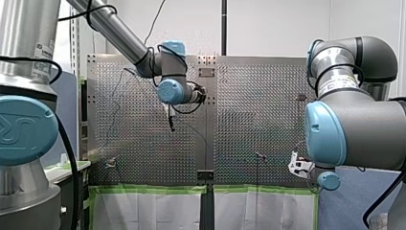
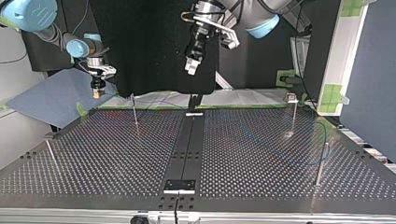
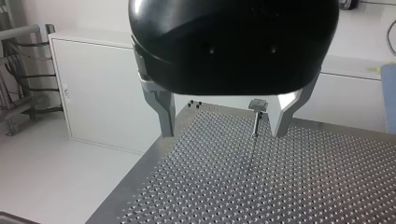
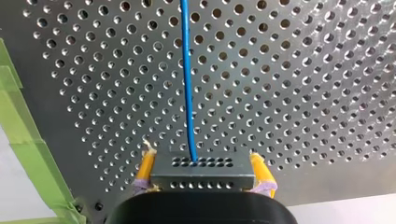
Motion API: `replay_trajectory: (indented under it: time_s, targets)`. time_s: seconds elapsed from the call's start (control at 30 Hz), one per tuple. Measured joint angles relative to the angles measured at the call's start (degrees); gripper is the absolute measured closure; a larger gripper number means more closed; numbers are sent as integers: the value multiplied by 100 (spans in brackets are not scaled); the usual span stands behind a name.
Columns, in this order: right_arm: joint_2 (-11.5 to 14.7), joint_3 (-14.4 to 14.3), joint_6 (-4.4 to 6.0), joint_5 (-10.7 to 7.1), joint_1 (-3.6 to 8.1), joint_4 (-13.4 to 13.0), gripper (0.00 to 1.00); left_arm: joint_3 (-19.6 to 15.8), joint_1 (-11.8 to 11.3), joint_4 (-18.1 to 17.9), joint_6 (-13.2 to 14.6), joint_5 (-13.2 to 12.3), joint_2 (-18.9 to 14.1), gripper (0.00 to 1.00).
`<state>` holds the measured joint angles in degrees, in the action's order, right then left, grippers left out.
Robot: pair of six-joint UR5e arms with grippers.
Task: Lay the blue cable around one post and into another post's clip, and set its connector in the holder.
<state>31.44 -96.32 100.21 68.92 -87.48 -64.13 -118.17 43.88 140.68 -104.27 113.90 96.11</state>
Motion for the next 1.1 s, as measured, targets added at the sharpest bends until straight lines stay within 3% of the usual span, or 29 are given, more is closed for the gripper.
replay_trajectory:
  time_s: [0.27,0.43,0.77,1.1]
  targets:
    - [-1,2,0,0,6,-8,100,-398,-41,-35,29,0,-398,0]
    - [-1,2,0,0,7,-12,100,-677,-128,-253,25,-25,-565,0]
    - [0,2,-11,0,-13,-6,100,-1205,-234,-767,13,-230,-246,0]
    - [1,6,-21,0,4,-5,100,-1680,-280,-987,38,-250,-171,0]
